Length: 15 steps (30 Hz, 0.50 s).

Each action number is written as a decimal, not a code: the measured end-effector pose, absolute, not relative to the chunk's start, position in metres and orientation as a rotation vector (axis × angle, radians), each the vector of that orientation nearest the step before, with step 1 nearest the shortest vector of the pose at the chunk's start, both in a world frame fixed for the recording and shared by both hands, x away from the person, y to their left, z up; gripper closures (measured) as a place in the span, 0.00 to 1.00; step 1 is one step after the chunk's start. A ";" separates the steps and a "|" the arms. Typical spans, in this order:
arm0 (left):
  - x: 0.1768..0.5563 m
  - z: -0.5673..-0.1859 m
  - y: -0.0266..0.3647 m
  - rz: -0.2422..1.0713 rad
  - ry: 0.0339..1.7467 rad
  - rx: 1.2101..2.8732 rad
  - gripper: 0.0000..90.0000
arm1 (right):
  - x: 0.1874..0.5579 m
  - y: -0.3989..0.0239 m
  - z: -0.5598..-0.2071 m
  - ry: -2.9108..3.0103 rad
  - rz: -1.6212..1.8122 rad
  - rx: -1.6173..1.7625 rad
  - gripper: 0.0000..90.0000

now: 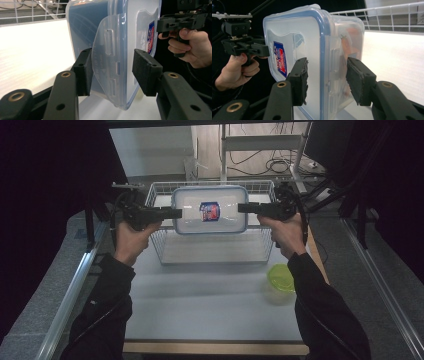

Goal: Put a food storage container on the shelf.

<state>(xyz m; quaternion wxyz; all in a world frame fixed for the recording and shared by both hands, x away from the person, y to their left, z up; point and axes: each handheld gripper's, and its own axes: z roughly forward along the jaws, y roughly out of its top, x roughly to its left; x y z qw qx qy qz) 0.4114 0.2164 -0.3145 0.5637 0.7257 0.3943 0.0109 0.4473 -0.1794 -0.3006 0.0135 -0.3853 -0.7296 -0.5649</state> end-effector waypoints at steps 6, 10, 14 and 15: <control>0.426 -0.314 0.219 0.012 0.940 1.695 0.58 | 0.462 -0.176 -0.294 -2.267 -1.757 -1.227 0.58; 0.433 -0.315 0.219 0.004 0.956 1.686 0.57 | 0.469 -0.174 -0.292 -2.264 -1.748 -1.248 0.58; 0.439 -0.317 0.218 -0.007 0.969 1.681 0.57 | 0.474 -0.174 -0.293 -2.249 -1.737 -1.270 0.58; 0.440 -0.317 0.218 -0.009 0.974 1.680 0.57 | 0.476 -0.174 -0.294 -2.240 -1.736 -1.278 0.58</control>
